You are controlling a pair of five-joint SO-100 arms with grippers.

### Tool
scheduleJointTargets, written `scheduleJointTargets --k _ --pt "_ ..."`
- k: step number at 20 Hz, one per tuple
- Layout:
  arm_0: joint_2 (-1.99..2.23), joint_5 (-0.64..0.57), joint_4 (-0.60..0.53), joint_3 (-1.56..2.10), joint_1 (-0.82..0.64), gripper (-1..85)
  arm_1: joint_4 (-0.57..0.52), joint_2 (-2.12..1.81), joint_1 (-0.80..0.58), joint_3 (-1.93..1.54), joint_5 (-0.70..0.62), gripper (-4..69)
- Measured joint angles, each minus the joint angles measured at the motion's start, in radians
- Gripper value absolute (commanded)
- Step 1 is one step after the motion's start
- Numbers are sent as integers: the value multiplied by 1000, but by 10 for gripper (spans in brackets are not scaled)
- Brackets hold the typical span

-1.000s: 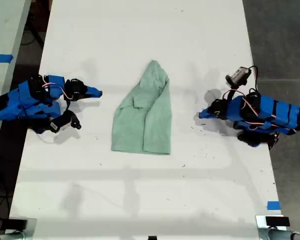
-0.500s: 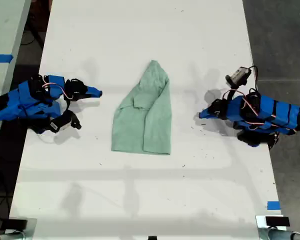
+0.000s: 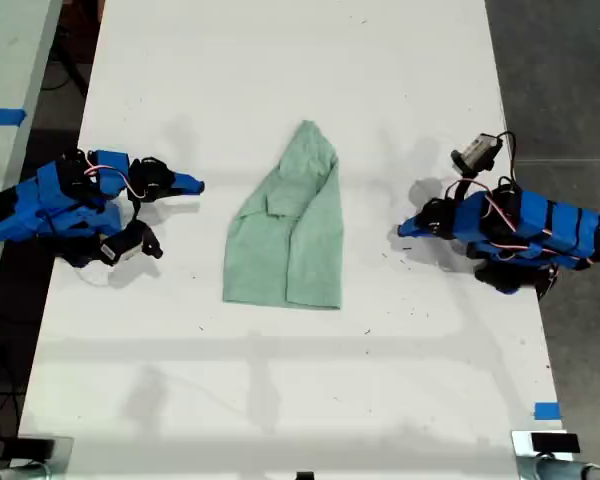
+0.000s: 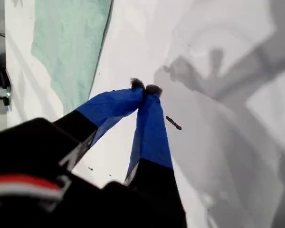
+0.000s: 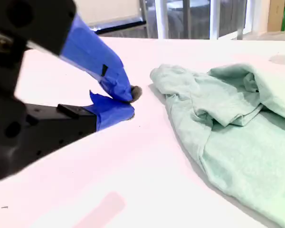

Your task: Fold t shirt

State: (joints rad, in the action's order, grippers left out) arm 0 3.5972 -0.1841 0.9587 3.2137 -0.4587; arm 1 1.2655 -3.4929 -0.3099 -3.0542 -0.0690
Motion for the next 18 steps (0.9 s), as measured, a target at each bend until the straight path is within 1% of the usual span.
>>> scheduleJointTargets --k 4,10,18 --pt "0 0 0 0 -2 -1 0 0 -2 0 -12 8" --pt "0 0 0 0 -9 -1 -8 0 -21 -2 -83 8" --pt "0 0 6 0 -9 -1 -9 0 -21 -2 -74 8"
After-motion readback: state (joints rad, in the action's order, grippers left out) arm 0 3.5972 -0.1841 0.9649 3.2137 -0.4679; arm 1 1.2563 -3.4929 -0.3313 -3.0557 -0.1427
